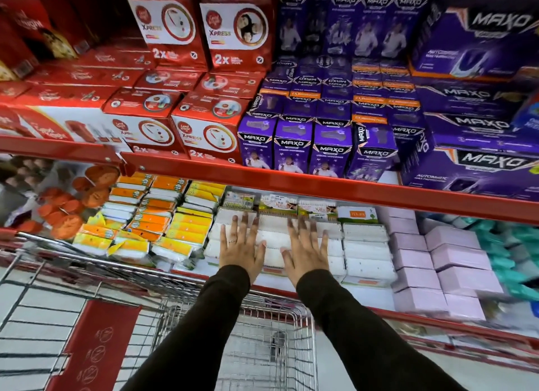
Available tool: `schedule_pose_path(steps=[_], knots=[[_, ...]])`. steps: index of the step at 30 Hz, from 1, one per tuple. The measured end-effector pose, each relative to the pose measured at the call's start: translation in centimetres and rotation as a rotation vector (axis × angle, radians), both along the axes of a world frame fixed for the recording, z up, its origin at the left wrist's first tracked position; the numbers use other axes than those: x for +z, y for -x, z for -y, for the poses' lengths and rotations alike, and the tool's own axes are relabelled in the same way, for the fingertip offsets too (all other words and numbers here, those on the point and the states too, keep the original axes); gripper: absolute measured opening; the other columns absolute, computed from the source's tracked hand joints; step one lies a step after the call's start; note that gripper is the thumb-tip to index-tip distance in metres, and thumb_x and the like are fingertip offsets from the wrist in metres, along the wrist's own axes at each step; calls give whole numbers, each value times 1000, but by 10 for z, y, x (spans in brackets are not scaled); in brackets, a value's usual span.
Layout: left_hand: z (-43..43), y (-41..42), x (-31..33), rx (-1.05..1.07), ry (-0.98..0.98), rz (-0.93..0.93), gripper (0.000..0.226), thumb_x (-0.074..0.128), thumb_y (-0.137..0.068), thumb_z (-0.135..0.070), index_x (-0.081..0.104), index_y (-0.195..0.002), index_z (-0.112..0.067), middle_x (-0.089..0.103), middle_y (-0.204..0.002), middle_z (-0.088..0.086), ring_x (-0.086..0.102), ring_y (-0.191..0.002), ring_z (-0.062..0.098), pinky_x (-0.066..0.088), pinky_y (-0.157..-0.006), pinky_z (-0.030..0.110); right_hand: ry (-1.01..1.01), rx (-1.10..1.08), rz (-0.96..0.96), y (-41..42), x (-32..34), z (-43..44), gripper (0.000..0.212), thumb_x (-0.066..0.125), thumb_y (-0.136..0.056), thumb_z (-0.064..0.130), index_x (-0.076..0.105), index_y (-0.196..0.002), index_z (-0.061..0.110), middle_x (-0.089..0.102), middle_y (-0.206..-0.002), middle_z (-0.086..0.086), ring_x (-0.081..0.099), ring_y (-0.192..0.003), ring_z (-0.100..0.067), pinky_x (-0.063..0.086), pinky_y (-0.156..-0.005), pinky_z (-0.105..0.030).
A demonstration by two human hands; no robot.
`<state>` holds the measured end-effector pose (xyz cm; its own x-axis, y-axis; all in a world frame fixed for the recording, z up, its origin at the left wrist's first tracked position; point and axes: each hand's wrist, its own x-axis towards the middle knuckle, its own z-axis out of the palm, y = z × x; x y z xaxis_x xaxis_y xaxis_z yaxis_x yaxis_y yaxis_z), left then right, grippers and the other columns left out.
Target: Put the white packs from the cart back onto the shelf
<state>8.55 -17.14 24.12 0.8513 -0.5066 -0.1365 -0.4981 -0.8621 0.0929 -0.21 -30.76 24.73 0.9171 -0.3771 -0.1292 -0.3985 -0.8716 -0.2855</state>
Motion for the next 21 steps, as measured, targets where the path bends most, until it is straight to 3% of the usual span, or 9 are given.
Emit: schedule_pose_path(steps=[3,6,9,12,17,21], knots=[[26,18,9,-9,97,16,76,-5,-87,-51,4,-158,-23,-4,-166,7,-3,-154,29,-12,-122,48,75,-164,91,23,2,32,66,30,-102,40,-2,-157,25,-14,-164,-2,-16,-151,-28,-20,-118,-48],[66,40,14,-137,147,-31,79,-5,-86,-51,7,-158,-21,0,-167,7,1,-155,30,0,-125,51,36,-295,-31,48,-4,67,65,27,-103,41,-5,-158,25,-14,-165,-4,-16,-152,-29,-15,-119,-52],[93,59,6,-226,116,-62,80,-5,-84,-51,4,-158,-23,0,-167,5,2,-155,27,-3,-125,49,41,-277,-135,63,-12,83,64,21,-104,45,-10,-157,26,-20,-165,-3,-19,-151,-28,-7,-121,-57],[100,71,-4,-214,26,-74,79,-9,-83,-49,-4,-158,-23,-7,-167,6,-3,-155,26,-5,-125,49,45,-246,-161,68,-15,86,64,18,-104,47,-13,-156,26,-22,-164,-3,-20,-151,-28,-12,-120,-55],[101,67,0,-208,-6,-131,64,20,-103,-44,-10,-157,-23,-17,-165,5,-13,-154,25,-7,-126,48,50,-224,-225,67,-11,88,65,19,-103,50,-12,-157,27,-19,-165,-4,-18,-151,-30,-12,-120,-57],[93,74,17,-199,73,-119,71,4,-95,-54,-7,-157,-23,-16,-166,6,-13,-154,27,-8,-124,46,102,-250,-160,76,13,85,65,19,-102,51,-3,-158,26,-12,-166,-4,-16,-152,-31,-11,-120,-58]])
